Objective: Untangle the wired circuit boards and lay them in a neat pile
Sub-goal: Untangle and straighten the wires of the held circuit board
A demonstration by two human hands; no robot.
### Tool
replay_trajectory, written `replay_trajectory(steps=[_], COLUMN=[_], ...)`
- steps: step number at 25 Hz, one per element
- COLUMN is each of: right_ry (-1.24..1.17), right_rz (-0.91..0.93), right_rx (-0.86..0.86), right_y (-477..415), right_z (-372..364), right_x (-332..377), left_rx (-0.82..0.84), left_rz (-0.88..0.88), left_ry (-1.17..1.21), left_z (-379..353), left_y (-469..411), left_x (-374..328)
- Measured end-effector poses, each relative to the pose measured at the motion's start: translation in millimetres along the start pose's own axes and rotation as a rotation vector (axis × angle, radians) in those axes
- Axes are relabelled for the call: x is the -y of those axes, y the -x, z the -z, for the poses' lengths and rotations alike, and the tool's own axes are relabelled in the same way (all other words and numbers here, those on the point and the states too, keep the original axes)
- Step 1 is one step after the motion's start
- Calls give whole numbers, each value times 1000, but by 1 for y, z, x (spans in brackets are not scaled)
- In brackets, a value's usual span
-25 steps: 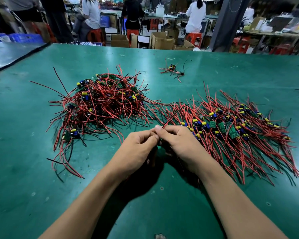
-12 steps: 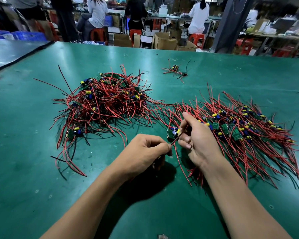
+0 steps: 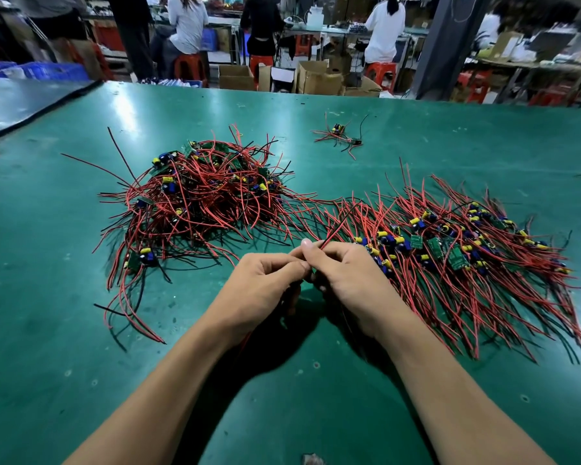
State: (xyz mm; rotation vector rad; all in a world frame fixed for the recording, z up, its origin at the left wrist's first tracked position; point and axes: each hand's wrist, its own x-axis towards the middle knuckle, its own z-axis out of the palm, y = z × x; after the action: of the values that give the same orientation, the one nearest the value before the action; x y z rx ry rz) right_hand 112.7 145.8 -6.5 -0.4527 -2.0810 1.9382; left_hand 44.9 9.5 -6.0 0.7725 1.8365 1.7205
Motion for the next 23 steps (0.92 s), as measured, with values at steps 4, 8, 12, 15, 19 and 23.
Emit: replay_trajectory(steps=[4, 8, 12, 15, 19, 23], right_ry=[-90, -116, -208, -406, -398, 358], right_rz=[21, 122, 144, 103, 104, 283], right_rx=[-212, -388, -451, -395, -364, -250], right_y=[-7, -13, -13, -12, -9, -4], right_z=[12, 24, 28, 28, 22, 11], right_x=[0, 2, 2, 9, 12, -1], left_rx=[135, 261, 304, 257, 46, -165], left_rz=[-18, -2, 27, 94, 215, 184], left_ry=[-15, 46, 62, 110, 289, 539], left_z=[1, 2, 3, 2, 1, 11], left_y=[2, 3, 4, 4, 1, -7], left_x=[-5, -11, -12, -10, -12, -16])
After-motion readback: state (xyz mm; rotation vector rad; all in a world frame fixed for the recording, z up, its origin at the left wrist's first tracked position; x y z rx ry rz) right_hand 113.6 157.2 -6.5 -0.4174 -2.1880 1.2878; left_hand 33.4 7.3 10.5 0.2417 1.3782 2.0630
